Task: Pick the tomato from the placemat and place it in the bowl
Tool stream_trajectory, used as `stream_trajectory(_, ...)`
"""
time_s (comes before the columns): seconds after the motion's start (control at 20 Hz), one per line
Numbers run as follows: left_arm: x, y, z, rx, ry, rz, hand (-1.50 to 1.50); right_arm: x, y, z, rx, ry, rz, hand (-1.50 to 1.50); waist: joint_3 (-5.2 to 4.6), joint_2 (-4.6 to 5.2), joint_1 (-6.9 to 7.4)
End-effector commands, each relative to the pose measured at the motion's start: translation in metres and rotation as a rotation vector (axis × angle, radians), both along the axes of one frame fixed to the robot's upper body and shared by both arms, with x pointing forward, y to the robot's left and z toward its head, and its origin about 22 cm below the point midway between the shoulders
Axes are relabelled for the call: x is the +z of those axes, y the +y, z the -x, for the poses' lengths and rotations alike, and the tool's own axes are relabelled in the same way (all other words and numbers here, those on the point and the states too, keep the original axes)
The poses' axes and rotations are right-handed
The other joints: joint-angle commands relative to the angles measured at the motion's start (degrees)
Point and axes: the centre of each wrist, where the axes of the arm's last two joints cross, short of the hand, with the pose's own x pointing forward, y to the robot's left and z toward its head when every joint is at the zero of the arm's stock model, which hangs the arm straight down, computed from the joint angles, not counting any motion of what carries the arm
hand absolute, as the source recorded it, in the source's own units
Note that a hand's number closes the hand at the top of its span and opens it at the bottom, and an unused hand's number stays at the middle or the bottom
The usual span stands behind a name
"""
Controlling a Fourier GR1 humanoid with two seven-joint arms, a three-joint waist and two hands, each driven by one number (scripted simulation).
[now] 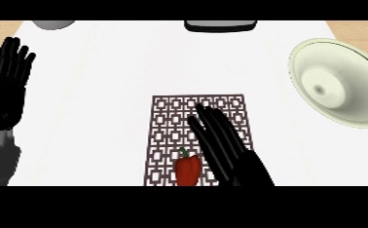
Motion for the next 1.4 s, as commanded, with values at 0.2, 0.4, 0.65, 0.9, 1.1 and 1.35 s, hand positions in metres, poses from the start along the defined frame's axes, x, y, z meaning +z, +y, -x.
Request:
stream_trajectory(0.2, 0.004, -0.002, -0.005, 0.003, -0.004, 0.008, 0.0, 0.041, -0.019, 0.028, -0.052, 0.239, 0.416, -1.5, -0.09, 0.36, 0.45)
stream_trajectory(0.4, 0.005, -0.015, -0.004, -0.044, -0.012, -0.01, 0.0, 0.055, -0.021, 0.023, -0.026, 0.322, 0.578, -1.5, 0.02, 0.68, 1.71)
stream_trajectory(0.65, 0.013, -0.008, -0.013, -0.024, -0.031, -0.005, 0.0, 0.065, -0.025, 0.019, -0.017, 0.406, 0.629, -1.5, 0.07, 0.76, 1.18)
stream_trajectory(0.9, 0.002, -0.006, -0.007, -0.041, 0.001, 0.002, 0.0, 0.061, -0.017, 0.005, -0.044, 0.426, 0.625, -1.5, 0.16, 0.72, 1.44)
stream_trajectory(1.1, 0.0, -0.009, -0.008, -0.013, -0.024, 0.004, 0.0, 0.055, -0.024, -0.009, -0.028, 0.456, 0.622, -1.5, 0.2, 0.71, 1.46)
stream_trajectory(1.35, 0.012, -0.002, -0.003, -0.027, -0.001, 0.009, 0.0, 0.028, -0.025, -0.041, -0.033, 0.507, 0.615, -1.5, 0.24, 0.77, 1.8)
